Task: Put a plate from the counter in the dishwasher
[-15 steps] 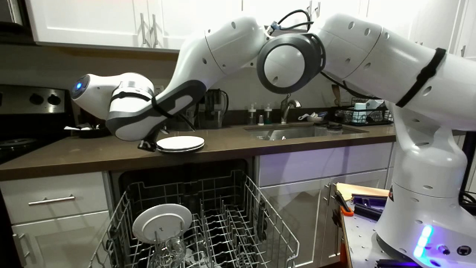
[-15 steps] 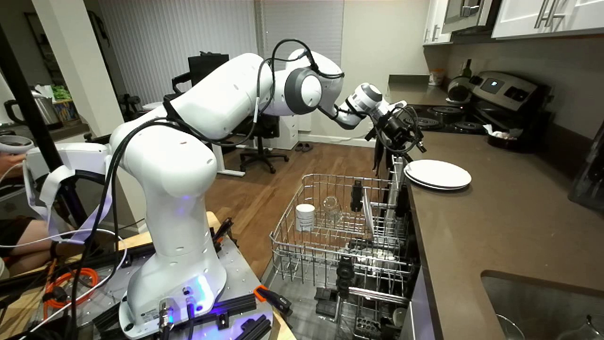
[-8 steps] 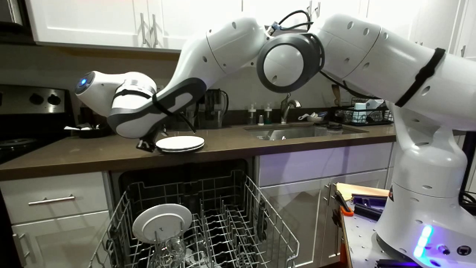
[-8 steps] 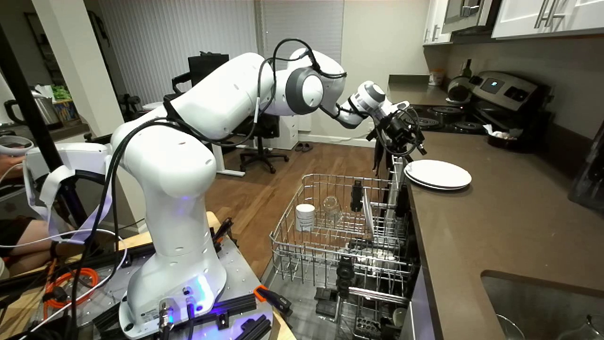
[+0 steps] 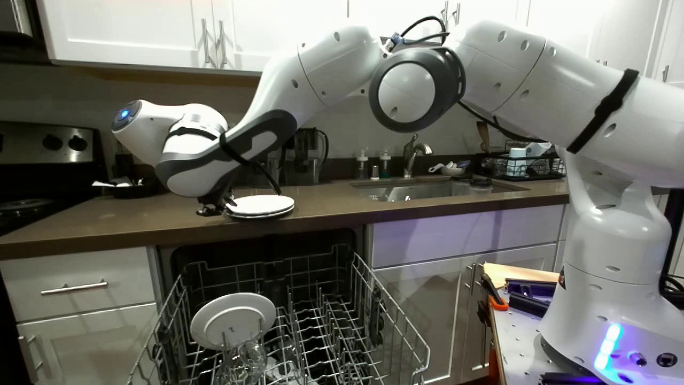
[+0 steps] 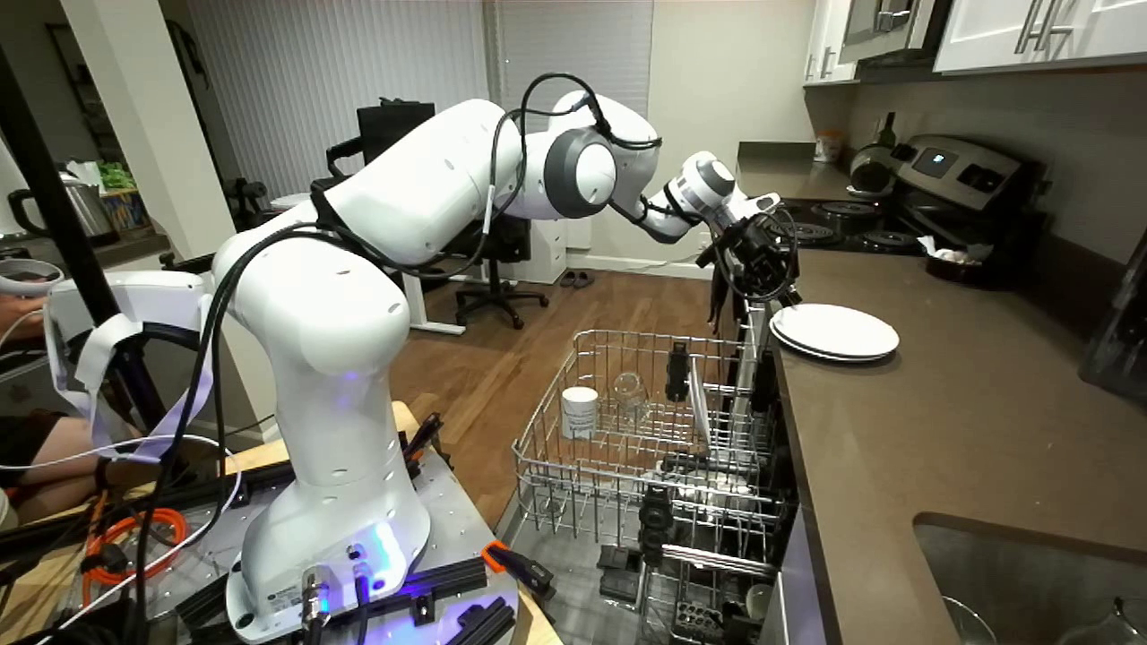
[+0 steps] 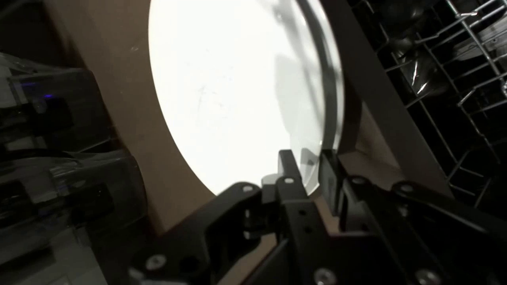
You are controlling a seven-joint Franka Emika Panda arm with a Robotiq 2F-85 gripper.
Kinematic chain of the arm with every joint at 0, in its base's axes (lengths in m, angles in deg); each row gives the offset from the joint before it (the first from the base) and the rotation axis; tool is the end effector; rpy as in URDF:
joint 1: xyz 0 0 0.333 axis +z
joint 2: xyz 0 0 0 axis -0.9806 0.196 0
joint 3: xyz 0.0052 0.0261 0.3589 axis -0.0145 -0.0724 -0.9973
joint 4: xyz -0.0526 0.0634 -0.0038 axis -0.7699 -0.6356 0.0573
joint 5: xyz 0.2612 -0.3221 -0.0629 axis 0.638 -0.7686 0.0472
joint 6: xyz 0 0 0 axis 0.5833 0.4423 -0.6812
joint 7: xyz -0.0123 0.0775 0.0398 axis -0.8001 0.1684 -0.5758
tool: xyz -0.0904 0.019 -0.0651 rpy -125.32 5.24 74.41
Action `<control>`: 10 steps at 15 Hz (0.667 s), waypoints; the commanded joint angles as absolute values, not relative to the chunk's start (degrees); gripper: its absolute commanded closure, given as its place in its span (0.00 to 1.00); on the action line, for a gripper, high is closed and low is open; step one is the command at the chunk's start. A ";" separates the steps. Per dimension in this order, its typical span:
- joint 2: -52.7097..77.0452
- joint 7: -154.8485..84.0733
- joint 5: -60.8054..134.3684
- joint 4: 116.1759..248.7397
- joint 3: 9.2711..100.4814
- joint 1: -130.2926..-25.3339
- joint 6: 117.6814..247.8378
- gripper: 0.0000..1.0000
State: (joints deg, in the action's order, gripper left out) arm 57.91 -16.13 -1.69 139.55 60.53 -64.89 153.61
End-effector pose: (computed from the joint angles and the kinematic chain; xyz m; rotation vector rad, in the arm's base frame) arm 0.8525 0.0711 0.2647 2.3069 -0.0202 0.1536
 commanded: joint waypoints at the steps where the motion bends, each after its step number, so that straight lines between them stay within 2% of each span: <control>1: 56.07 -15.31 -0.59 141.70 59.80 -65.69 155.12 0.70; 2: 56.03 -15.27 -0.57 141.78 59.81 -65.75 155.16 0.65; 5: 55.88 -15.26 -0.48 141.87 59.76 -65.92 155.29 0.69; 8: 55.92 -15.29 -0.25 141.91 59.69 -65.98 155.47 0.90; 10: 55.90 -15.29 -0.12 142.13 59.65 -65.98 155.80 0.93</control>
State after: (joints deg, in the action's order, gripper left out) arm 57.72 -16.05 -1.07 139.81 60.42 -65.21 154.15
